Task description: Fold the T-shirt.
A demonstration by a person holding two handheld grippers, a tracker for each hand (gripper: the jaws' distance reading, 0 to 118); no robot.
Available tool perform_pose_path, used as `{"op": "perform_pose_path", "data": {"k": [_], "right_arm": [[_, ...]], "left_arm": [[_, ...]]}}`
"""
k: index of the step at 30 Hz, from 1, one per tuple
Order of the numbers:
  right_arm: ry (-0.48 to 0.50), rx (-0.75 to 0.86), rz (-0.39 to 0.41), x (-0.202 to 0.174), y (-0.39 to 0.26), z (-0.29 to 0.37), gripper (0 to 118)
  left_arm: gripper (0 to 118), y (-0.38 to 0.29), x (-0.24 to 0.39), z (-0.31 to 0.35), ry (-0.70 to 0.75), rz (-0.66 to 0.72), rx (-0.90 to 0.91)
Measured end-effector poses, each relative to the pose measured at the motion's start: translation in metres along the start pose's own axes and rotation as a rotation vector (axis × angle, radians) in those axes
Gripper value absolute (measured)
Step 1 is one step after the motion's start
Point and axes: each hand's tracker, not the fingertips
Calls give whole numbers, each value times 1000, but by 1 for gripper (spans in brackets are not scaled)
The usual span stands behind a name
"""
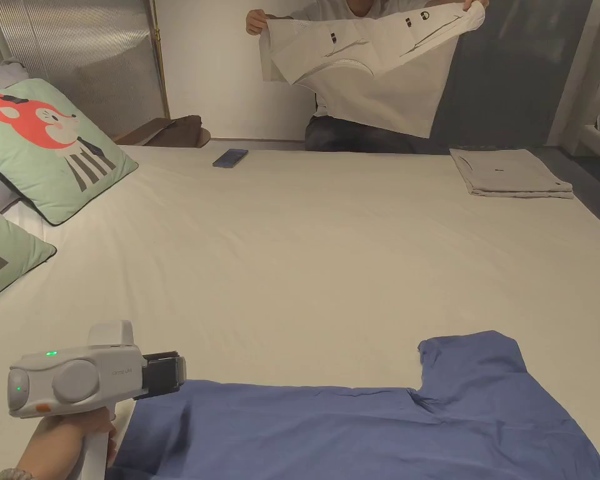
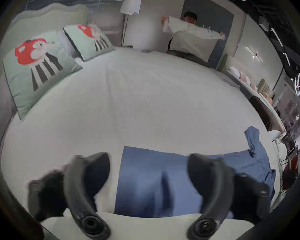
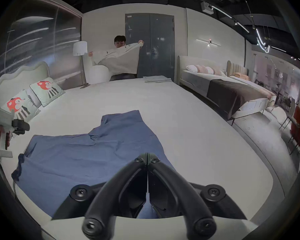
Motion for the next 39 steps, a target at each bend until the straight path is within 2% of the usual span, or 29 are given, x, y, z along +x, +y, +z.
{"op": "perform_pose_path", "data": {"k": [8,11,13,15,16,19,20,22,24,29,30,33,37,38,39], "right_arm": [[-19,-39,17,5,-4,-22,0],[-16,-52,18,-1,0,-22,0],[-12,-64,28,-3,3,-28,0],[-10,-70,31,1,8,-40,1],[-8,-73,35,1,14,-47,14],[17,-99,34,-5,39,-74,98],[28,-112,29,-6,46,-84,103],[40,-117,37,-9,61,-109,101],[43,-196,64,-6,69,-141,101],[16,-362,60,1,72,-203,99],[21,-429,54,2,70,-216,96],[-5,-528,48,-1,69,-229,75],[20,-495,27,4,70,-225,62],[35,-466,38,6,73,-219,39],[27,-448,56,6,79,-207,4]], "left_arm": [[98,4,-17,-58,69,35,-157],[53,-4,-13,-58,104,13,-142],[40,-5,-11,-50,80,-5,-128],[8,-5,-6,-45,80,-13,-115],[6,-3,-8,-43,71,-13,-109],[4,-4,-5,-36,48,-36,-91],[4,-3,-5,-35,49,-40,-86],[4,-4,-3,-29,51,-47,-70],[4,-3,-5,-27,43,-42,-63],[4,-6,-5,-18,38,-36,-49],[4,-6,-6,-16,37,-34,-47],[5,-7,-5,-13,40,-39,-45],[4,-8,-6,-11,39,-35,-42],[4,-8,-7,-10,40,-35,-42],[4,-7,-8,-9,40,-35,-43]]}}
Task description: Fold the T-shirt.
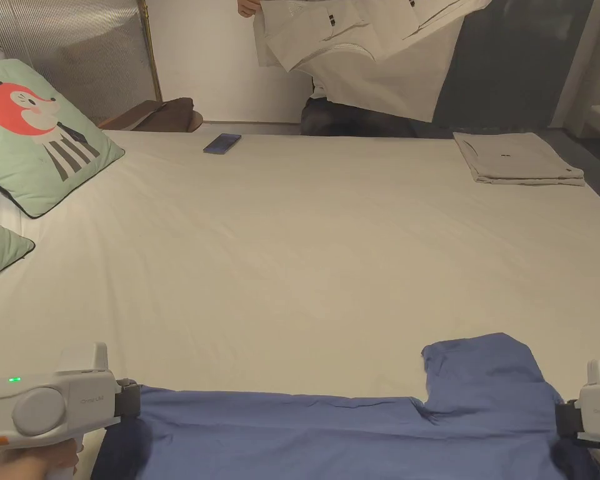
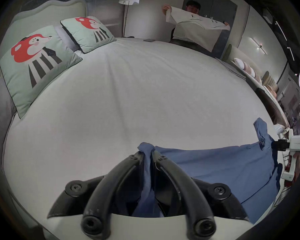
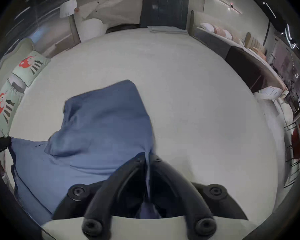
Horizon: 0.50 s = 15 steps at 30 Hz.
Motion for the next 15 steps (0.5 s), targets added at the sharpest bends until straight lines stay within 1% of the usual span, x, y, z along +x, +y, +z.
{"op": "perform_pose_path", "data": {"k": [1,2,4,5,11,15], "right_arm": [[23,15,-7,3,-1,9,3],[54,18,3,6,-1,17,3],[43,55,35,9,-2,29,3],[50,64,39,12,-2,37,3],[86,140,14,26,-11,98,3],[102,175,34,26,-31,137,3]], "left_arm": [[4,0,0,2,-1,1,-2],[4,1,-1,4,-2,2,-1],[4,1,-4,9,-4,8,6],[4,1,-4,13,-7,15,10],[4,-7,-12,49,-24,24,49],[4,-20,-18,85,-48,39,84]]}}
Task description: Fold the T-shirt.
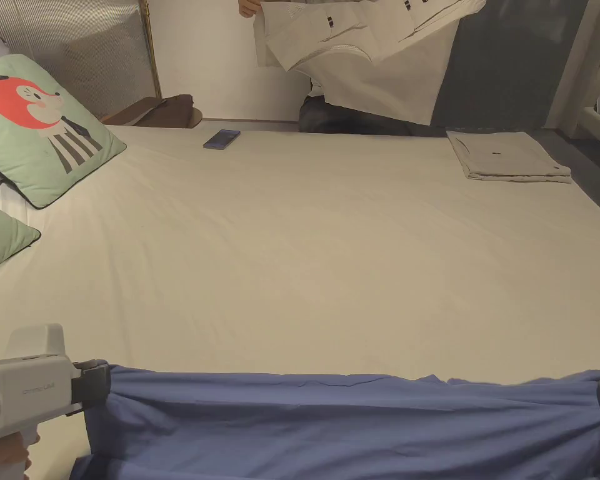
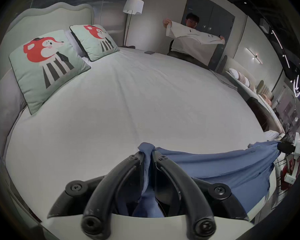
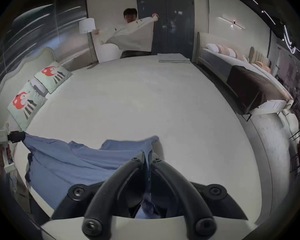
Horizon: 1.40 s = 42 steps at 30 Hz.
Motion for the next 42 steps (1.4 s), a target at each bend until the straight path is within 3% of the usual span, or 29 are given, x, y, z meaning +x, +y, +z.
{"op": "perform_pose_path", "data": {"k": [12,28,29,30,31,32,33,34,38,42], "right_arm": [[-9,25,-37,-11,-124,99,3],[-71,-124,-50,-6,-202,69,4],[-74,-120,-49,-7,-203,68,4],[-74,-109,-52,-7,-203,69,8],[-67,-80,-65,-7,-203,72,23],[-61,-43,-81,-7,-202,76,49],[-66,-5,-91,-6,-202,83,83],[-92,45,-82,-7,-199,89,93],[-120,221,-125,-4,-189,106,92],[-145,329,-105,-23,-169,121,86]], "left_arm": [[4,-97,-22,84,13,16,-6],[4,-182,-40,68,68,56,-138],[8,-182,-39,68,70,53,-134],[25,-182,-37,71,74,50,-123],[46,-182,-36,74,67,48,-101],[71,-181,-35,77,76,48,-72],[95,-179,-34,81,82,49,-38],[102,-178,-30,90,72,53,11],[102,-164,-22,112,53,58,176],[96,-151,-12,125,45,38,265]]}}
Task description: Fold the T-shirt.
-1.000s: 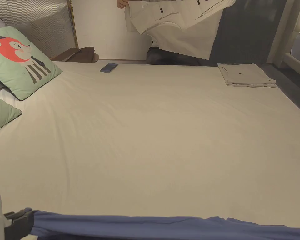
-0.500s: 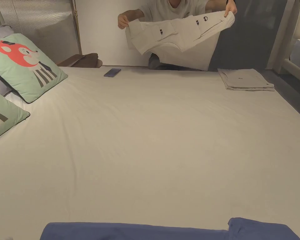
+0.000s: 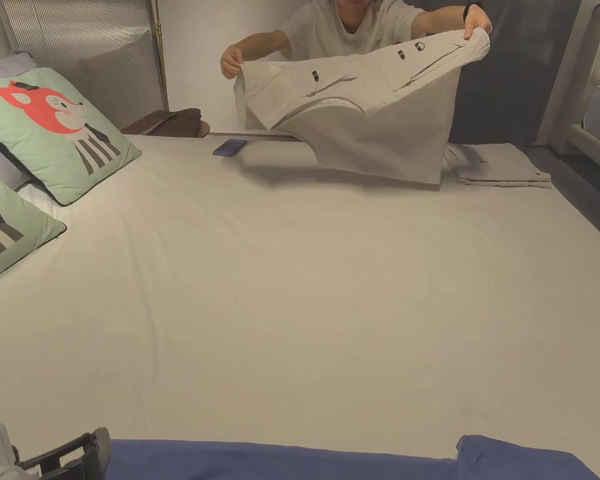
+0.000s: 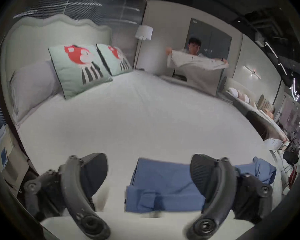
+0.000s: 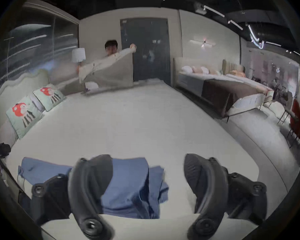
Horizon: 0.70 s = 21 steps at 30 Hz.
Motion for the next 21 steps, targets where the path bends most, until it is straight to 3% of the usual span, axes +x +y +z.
{"op": "perform_pose_path", "data": {"k": [1,2,4,5,10,14,16,17,19,20,21], "right_arm": [[8,12,8,-3,3,1,82],[14,22,12,-6,4,1,68],[21,42,23,-16,8,0,18],[13,55,27,-21,8,-1,3],[50,91,44,-30,8,-12,0],[65,99,64,-61,11,-7,0],[80,100,58,-67,11,-12,0],[81,102,56,-72,12,-13,0],[90,101,60,-79,11,-16,0],[95,100,58,-84,12,-16,0],[103,97,60,-89,12,-17,0]], "left_arm": [[94,3,3,1,-4,-11,10],[80,5,5,3,-10,-18,21],[17,8,9,1,-15,-32,30],[1,8,9,-2,-14,-30,30],[1,7,6,-6,-93,7,-14],[1,8,-13,-14,-122,43,-47],[5,10,-28,-20,-151,124,-64],[18,11,-38,-25,-173,159,-89],[71,10,-63,-40,-243,250,-170],[90,9,-73,-48,-272,286,-215],[99,6,-83,-56,-304,319,-250]]}}
